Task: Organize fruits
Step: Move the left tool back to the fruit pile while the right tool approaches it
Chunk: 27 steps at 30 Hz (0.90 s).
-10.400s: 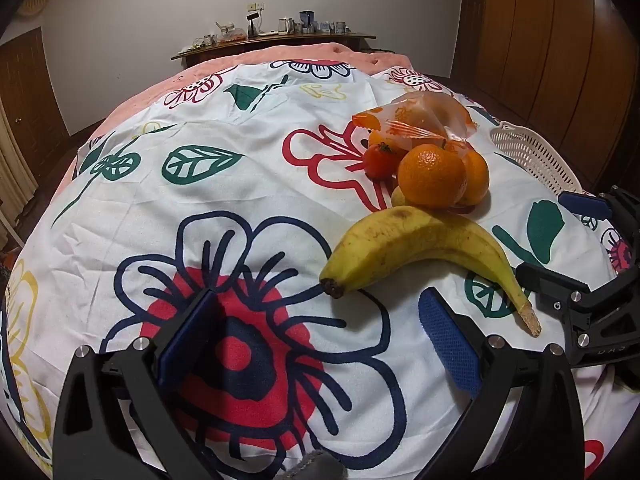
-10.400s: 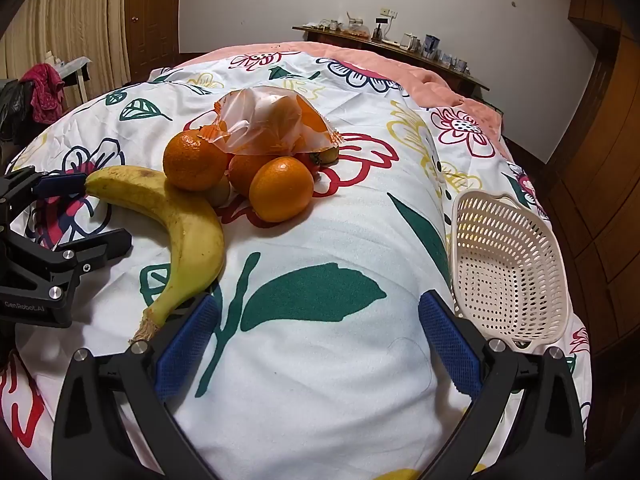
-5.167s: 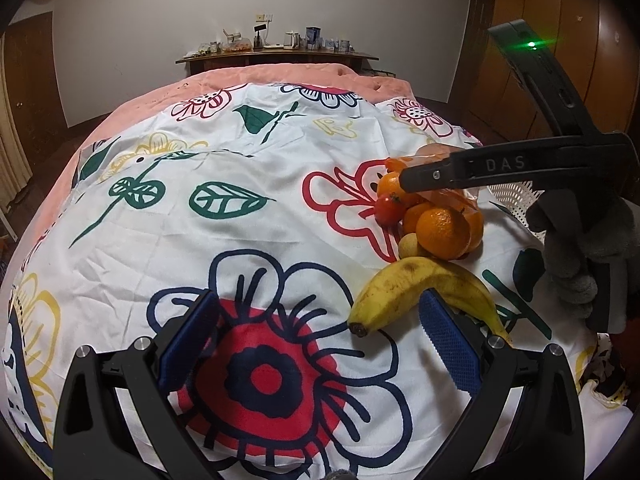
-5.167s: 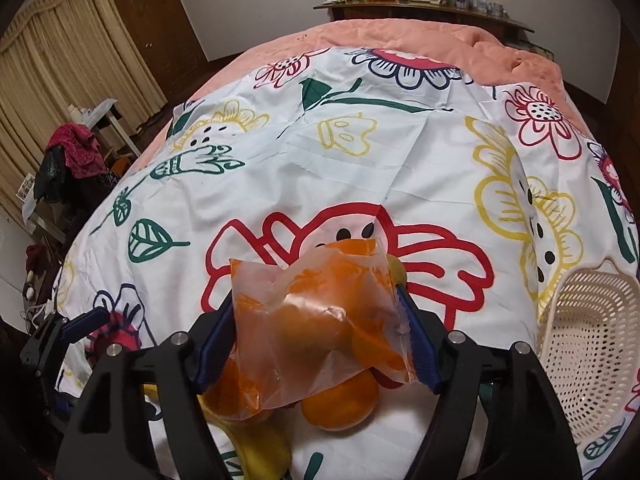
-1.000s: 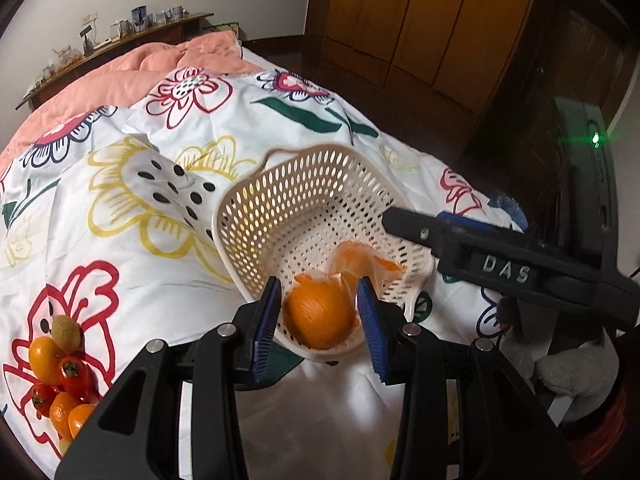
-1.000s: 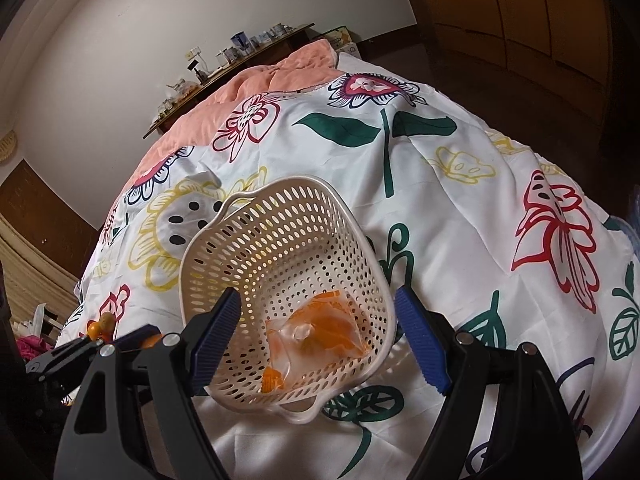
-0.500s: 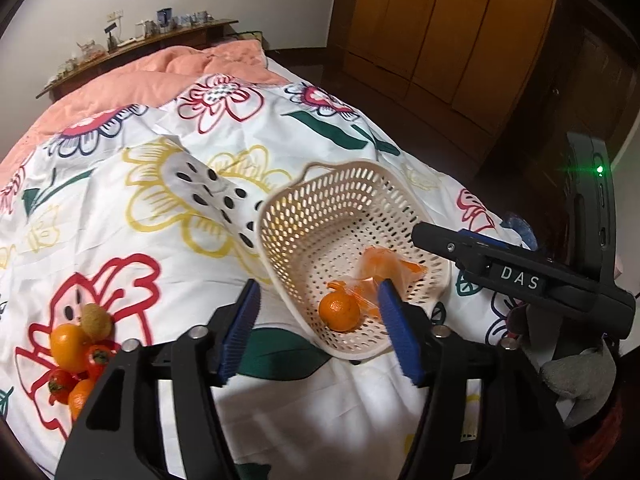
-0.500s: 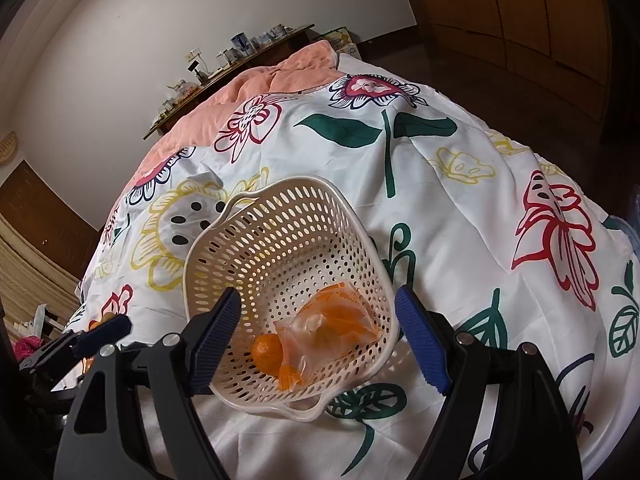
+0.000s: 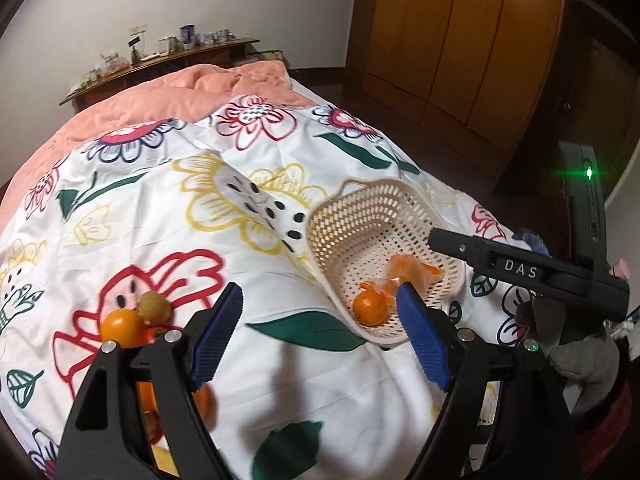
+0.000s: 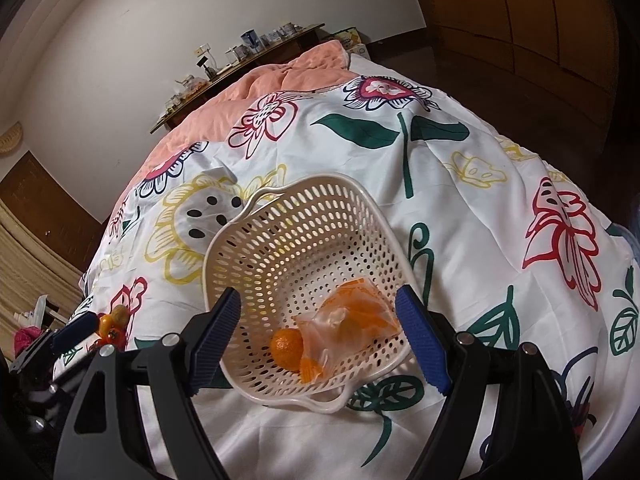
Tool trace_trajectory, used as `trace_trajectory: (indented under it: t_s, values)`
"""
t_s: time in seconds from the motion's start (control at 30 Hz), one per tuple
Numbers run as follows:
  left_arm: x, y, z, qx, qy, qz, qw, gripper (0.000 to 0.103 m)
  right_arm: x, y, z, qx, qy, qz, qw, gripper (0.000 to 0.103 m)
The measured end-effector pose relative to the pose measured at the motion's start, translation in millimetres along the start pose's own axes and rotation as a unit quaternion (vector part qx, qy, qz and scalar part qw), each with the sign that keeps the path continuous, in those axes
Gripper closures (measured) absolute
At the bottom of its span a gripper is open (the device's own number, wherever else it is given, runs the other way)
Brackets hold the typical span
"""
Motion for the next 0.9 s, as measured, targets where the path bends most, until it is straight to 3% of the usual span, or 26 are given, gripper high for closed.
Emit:
trace_trajectory:
  t_s: [0.43,0.9]
  values:
    - [17,38,75,-0.044,0.049,-0.021,0.9976,0.018,5,-2,23,-0.013,0.021,0.014,1.000,0.023]
    - [37,63,162,-0.096,0.128,-0.027,0.9868,0.017,23,-7,75,-0.055,0.076,0.046,0.995,0.023]
Point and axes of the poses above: each gripper's, at about its wrist camera, not at the fingertips, and y roughly against the way its jaws point, z to its left, x to its underside, the point moved 7 cm from there along -y, roughly the way its jaws point, and after that the axes turned 10 degrees about -x, right-handed, at the moved point
